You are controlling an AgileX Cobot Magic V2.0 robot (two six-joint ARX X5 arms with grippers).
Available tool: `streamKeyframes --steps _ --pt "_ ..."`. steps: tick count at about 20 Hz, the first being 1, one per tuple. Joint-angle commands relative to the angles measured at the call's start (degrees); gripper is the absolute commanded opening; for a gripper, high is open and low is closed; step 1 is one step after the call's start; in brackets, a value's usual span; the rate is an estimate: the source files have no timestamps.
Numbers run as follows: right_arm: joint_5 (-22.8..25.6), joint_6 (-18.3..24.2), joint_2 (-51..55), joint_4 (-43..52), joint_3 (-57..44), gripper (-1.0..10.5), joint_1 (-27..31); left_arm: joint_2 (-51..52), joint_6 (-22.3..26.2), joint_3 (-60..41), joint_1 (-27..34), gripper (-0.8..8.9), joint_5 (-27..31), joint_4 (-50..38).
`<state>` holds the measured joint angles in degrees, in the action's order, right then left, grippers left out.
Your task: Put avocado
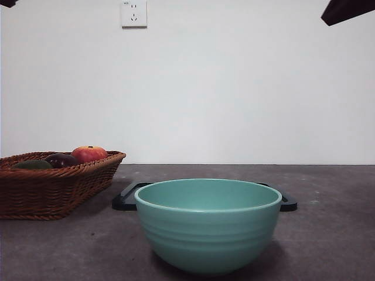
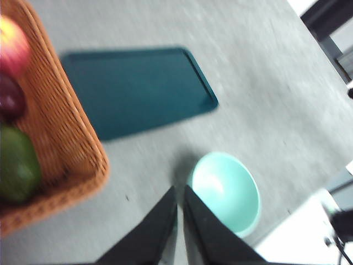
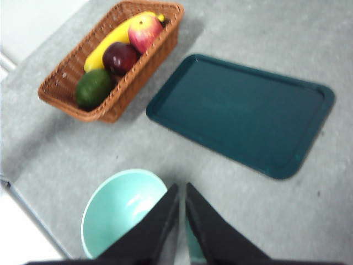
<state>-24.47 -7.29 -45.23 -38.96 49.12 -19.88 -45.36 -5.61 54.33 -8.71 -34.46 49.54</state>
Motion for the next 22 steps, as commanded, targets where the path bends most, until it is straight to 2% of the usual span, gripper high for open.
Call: streamKeyframes --steps 1,3,4,5,6,7,8,9,18,22 --pt "-0.17 0.44 0.22 -0.74 1.18 0.1 -0.24 -0.28 0.48 1.14 -0.15 0.19 -0.48 1.33" --pt "-0.17 0.46 0.79 -0.81 1.18 0.3 -0.26 -0.31 1.86 1.14 -0.15 0.32 -0.48 1.95" --pt "-0.15 0.46 0.87 -0.68 1.18 1.4 -0.24 -0.28 2.45 1.14 -0.15 0.46 -0.48 1.86" --pt "-0.13 0.44 1.03 -0.61 1.18 3.0 -0.24 -0.28 2.78 1.14 -0.15 1.18 -0.48 1.84" --pt "-0.13 0.42 1.16 -0.52 1.18 4.8 -0.24 -0.28 3.48 1.14 -0.15 2.52 -0.48 1.86" --pt "-0.11 0.42 1.2 -0.5 1.18 6.1 -0.24 -0.28 3.63 1.14 -0.15 4.2 -0.48 1.84" --pt "-0.13 0.44 1.22 -0.5 1.18 6.6 -0.24 -0.28 3.65 1.14 -0.15 5.72 -0.48 1.62" --pt "-0.15 0.44 1.22 -0.5 1.18 6.6 -0.24 -0.28 3.65 1.14 -0.15 6.37 -0.48 1.4" --pt "-0.17 0.42 1.22 -0.48 1.18 6.6 -0.24 -1.27 3.61 1.33 -0.15 6.22 0.63 2.43" --pt "-0.2 0.2 1.22 -0.5 1.18 6.6 -0.26 -6.23 3.58 1.64 -0.15 6.21 9.7 3.76"
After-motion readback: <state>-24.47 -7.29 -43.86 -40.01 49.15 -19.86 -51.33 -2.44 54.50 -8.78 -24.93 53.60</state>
